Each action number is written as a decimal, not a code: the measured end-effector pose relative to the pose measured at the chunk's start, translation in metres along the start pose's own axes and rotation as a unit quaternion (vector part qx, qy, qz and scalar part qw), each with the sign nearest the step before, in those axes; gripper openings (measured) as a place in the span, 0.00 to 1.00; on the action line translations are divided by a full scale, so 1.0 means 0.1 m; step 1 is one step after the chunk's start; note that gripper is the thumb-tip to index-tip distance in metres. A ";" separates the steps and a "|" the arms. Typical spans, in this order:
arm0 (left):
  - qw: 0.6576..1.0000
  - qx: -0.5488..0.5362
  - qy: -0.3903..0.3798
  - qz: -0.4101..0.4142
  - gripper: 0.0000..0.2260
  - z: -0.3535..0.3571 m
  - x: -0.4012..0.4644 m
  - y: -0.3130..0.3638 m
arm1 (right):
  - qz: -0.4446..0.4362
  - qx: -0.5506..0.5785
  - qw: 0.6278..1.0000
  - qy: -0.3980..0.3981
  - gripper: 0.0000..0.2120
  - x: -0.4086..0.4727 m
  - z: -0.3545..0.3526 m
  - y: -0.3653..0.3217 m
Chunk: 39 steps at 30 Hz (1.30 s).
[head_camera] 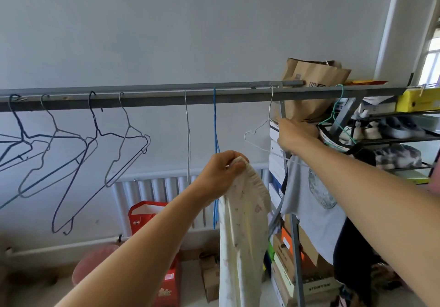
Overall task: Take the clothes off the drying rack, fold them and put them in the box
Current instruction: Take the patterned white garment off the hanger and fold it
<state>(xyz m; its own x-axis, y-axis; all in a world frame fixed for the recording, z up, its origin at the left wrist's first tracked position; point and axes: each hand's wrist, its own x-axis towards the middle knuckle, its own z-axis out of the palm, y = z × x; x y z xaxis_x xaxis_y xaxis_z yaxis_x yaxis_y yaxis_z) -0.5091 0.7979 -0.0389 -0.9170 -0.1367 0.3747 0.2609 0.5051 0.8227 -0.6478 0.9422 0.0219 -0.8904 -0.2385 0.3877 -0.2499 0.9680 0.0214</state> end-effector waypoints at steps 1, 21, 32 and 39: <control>1.000 0.002 0.001 0.002 0.08 -0.02 -0.02 0.01 | 0.013 0.018 1.000 -0.006 0.16 -0.04 0.04 0.03; 0.996 0.059 -0.057 0.018 0.03 -1.14 -1.20 0.05 | -0.196 0.403 0.863 -0.235 0.17 -2.00 0.20 -0.64; 0.814 0.561 -0.146 0.044 0.14 -2.26 -2.17 0.07 | -0.392 0.297 0.866 -0.087 0.15 -2.58 -0.41 -1.54; 0.743 0.601 -0.253 0.154 0.15 -2.48 -2.81 0.07 | -0.468 0.259 0.843 -0.057 0.17 -2.82 -0.33 -2.05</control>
<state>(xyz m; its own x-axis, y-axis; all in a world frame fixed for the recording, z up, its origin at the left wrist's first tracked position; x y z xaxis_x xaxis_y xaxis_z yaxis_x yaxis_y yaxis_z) -0.1749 0.6282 -0.0326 -0.9449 0.3274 0.0067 0.3035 0.8833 -0.3574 -0.3327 0.8135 -0.0610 -0.2352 -0.9130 0.3335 -0.9694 0.1957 -0.1480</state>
